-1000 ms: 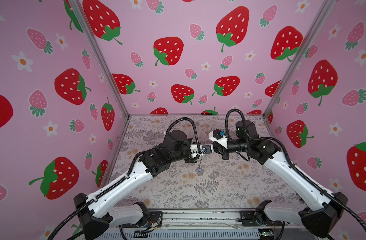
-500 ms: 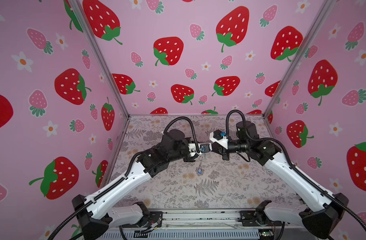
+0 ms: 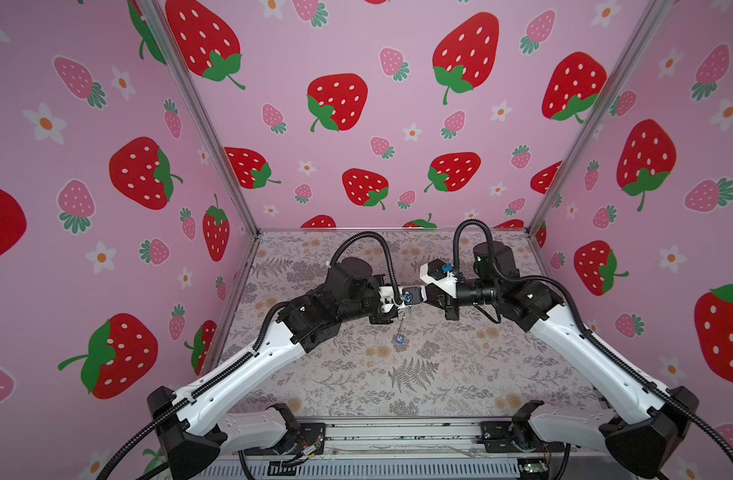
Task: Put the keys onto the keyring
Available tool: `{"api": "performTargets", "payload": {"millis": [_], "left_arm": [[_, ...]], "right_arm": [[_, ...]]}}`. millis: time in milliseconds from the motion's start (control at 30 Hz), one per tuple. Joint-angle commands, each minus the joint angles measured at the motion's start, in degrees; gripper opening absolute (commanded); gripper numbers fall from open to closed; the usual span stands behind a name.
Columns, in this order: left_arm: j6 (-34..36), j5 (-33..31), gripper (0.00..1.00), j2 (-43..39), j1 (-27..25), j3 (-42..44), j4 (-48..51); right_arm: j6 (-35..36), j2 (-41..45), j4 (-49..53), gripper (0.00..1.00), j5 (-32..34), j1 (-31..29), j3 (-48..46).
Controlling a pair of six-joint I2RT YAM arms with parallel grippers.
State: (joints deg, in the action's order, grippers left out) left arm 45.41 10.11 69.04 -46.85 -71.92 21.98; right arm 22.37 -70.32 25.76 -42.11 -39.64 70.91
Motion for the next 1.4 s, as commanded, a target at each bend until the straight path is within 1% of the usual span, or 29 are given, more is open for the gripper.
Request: {"api": "performTargets", "payload": {"millis": [0, 67, 167, 433, 467, 533, 733, 767, 800, 833, 867, 933, 967, 1033, 1133, 1200, 1367], "left_arm": [[0.82, 0.22, 0.17, 0.65, 0.33, -3.04, 1.01], [0.87, 0.18, 0.17, 1.00, 0.32, -3.35, 1.48], [0.98, 0.02, 0.14, 1.43, 0.31, -3.76, 2.08], [1.34, 0.44, 0.10, 1.63, 0.29, -3.98, 3.16], [1.26, 0.52, 0.09, 1.67, 0.36, -4.13, 3.31], [1.26, 0.65, 0.00, 1.71, 0.33, -4.18, 3.51], [-0.29, 1.77, 0.00, 1.21, 0.50, -3.59, 2.21], [-0.83, 1.92, 0.00, 1.11, 0.60, -3.36, 1.71], [-1.38, 2.30, 0.00, 0.92, 0.91, -3.19, 1.33], [-2.05, 2.81, 0.00, 0.69, 1.23, -2.98, 0.83], [-3.22, 3.33, 0.00, 0.44, 1.68, -2.60, 0.20], [-5.89, 4.77, 0.00, -0.23, 2.81, -1.60, -1.94], [-7.35, 5.55, 0.00, -0.62, 3.32, -1.00, -3.27], [-9.59, 7.21, 0.00, -1.38, 3.91, 0.42, -5.96], [-12.38, 8.08, 0.00, -2.12, 4.56, 1.51, -8.61], [-14.39, 8.71, 0.00, -2.45, 4.97, 2.10, -10.57], [-18.87, 9.31, 0.00, -3.74, 5.54, 3.98, -15.80]], "right_arm": [[1.01, 1.90, -1.83, 0.00, -1.76, -0.40, 0.01], [1.06, 2.03, -1.74, 0.00, -1.52, -0.53, 0.13], [1.07, 2.06, -1.68, 0.00, -1.41, -0.60, 0.12], [1.51, 3.42, -3.71, 0.00, 1.23, -0.62, -0.60], [1.32, 3.72, -4.19, 0.00, 1.41, -0.62, -0.92], [1.15, 4.05, -5.02, 0.00, 1.53, -0.61, -1.25], [0.41, 4.90, -6.51, 0.06, 1.37, -0.62, -2.24], [0.24, 5.17, -6.51, 0.08, 1.54, -0.61, -2.56], [0.03, 5.56, -8.24, 0.14, 2.46, -0.55, -3.03], [-0.01, 5.84, -8.35, 0.15, 3.25, -0.61, -3.31], [0.11, 6.16, -8.40, 0.16, 4.55, -0.59, -3.75], [0.31, 7.24, -9.34, 0.23, 6.41, -0.61, -5.29], [0.17, 7.93, -10.29, 0.26, 6.84, -0.57, -6.51], [-0.26, 8.84, -12.06, 0.24, 6.30, -0.53, -8.32], [-1.61, 9.28, -14.01, 0.26, 6.05, -0.46, -9.64], [-2.67, 8.88, -14.99, 0.29, 6.43, -0.53, -9.88], [-6.29, 7.15, -18.28, 0.29, 5.65, -0.53, -10.44]]}}
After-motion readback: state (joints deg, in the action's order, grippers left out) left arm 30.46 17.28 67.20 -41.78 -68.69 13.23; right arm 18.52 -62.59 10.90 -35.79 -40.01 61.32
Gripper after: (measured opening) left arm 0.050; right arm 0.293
